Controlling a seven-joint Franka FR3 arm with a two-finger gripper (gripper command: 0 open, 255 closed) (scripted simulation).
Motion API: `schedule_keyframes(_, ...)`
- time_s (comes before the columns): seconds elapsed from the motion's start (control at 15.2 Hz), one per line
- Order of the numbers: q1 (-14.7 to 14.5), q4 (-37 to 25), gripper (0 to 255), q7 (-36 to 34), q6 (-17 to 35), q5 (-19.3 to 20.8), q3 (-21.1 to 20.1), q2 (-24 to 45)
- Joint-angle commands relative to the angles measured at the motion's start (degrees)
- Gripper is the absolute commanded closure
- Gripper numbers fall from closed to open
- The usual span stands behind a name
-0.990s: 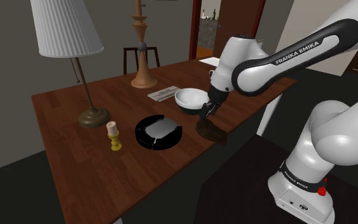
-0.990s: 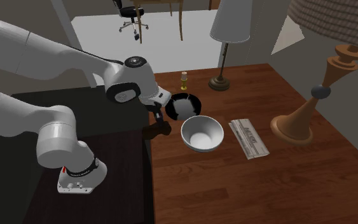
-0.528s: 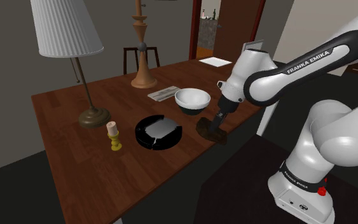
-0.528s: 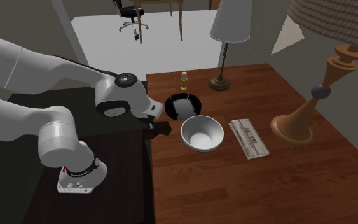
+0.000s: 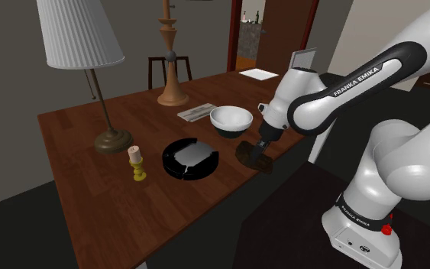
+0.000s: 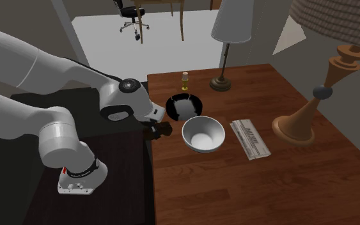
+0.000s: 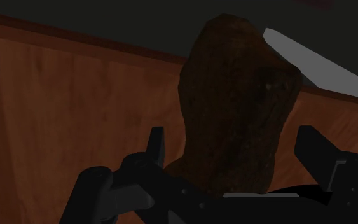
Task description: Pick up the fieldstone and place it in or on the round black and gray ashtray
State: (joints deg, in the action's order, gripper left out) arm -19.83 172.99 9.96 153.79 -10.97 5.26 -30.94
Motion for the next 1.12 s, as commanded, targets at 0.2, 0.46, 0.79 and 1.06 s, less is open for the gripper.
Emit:
schedule_keyframes(0.2,0.0,0.0,255,0.0,0.0,0.0,0.0,0.0)
schedule_keyframes(0.46,0.0,0.0,255,0.0,0.0,0.0,0.0,0.0)
schedule_keyframes(0.79,0.0,0.0,255,0.0,0.1,0.0,0.0,0.0)
schedule_keyframes(1.06,1.2,-1.1,255,-1.2,-5.1,1.1,-0.9,-3.9)
